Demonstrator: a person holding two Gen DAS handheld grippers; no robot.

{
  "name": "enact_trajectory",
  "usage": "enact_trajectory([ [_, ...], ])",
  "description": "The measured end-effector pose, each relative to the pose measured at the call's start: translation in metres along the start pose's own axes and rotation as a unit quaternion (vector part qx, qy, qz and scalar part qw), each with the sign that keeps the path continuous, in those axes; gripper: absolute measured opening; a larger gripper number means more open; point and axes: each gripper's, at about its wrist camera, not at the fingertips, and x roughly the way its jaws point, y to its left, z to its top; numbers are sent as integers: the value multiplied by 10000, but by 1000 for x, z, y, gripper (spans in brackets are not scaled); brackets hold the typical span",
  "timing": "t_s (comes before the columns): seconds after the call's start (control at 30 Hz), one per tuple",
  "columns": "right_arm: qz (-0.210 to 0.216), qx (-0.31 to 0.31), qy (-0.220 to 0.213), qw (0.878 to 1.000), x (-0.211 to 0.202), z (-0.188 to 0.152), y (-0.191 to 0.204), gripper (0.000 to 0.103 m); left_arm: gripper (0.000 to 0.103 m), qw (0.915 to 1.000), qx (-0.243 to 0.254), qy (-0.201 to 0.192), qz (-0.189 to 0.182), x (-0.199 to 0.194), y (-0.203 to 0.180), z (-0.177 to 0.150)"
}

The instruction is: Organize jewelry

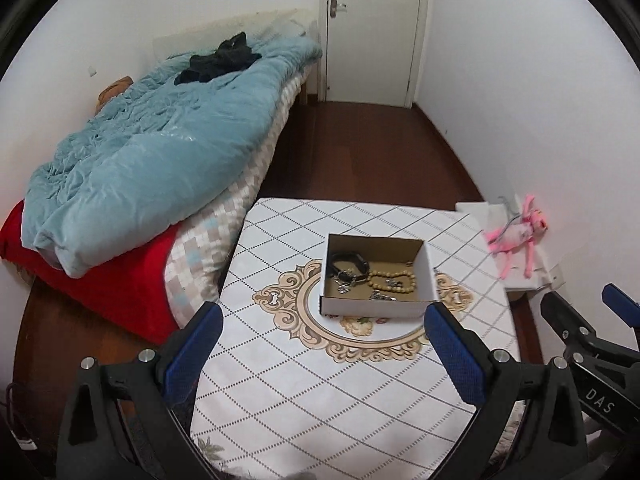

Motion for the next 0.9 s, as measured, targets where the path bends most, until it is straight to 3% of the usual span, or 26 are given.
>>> enact_trajectory([
  [0.47, 66, 82, -305, 9995, -89, -15, -6, 103, 103, 9998, 94, -134, -132, -58, -5, -15],
  [0.9, 76, 78, -128, 9999, -75, 11, -5, 103, 103, 9999, 79, 144, 35, -36, -4, 10],
])
